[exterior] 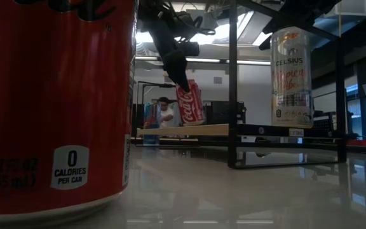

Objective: Place canned beverage on shelf
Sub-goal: Put the top red white soda can on the shelf

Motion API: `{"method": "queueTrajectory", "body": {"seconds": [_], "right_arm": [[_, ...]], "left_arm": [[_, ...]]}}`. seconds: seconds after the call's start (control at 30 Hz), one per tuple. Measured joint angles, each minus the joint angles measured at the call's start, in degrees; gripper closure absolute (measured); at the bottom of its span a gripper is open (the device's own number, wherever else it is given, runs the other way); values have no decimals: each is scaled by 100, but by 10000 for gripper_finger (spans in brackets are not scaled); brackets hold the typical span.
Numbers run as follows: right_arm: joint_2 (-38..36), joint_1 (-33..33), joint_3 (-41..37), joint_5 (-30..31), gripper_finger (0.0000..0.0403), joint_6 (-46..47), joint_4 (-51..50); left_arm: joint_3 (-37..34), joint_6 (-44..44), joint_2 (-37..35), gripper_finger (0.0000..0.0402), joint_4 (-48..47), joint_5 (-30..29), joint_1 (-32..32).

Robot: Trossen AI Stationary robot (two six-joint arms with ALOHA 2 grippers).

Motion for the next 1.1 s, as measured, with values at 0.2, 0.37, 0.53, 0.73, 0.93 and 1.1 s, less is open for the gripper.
{"method": "queueTrajectory", "body": {"seconds": [0.2, 0.37, 0.53, 0.73, 0.93, 1.1], "right_arm": [[0, 0, 0, 0, 29, -1, 0], [0, 0, 0, 0, 29, 0, 0], [0, 0, 0, 0, 29, 0, 0], [0, 0, 0, 0, 29, 0, 0], [0, 0, 0, 0, 29, 0, 0], [0, 0, 0, 0, 29, 0, 0]], "left_arm": [[0, 6, 2, 121, -3, -104, 4], [0, -10, 4, 121, -7, -115, -16], [0, -100, 7, 121, -26, -120, -59], [0, -118, 7, 121, 10, -109, -117], [0, -120, 7, 120, 46, -111, -111], [0, -135, 7, 118, 41, -109, -114]]}}
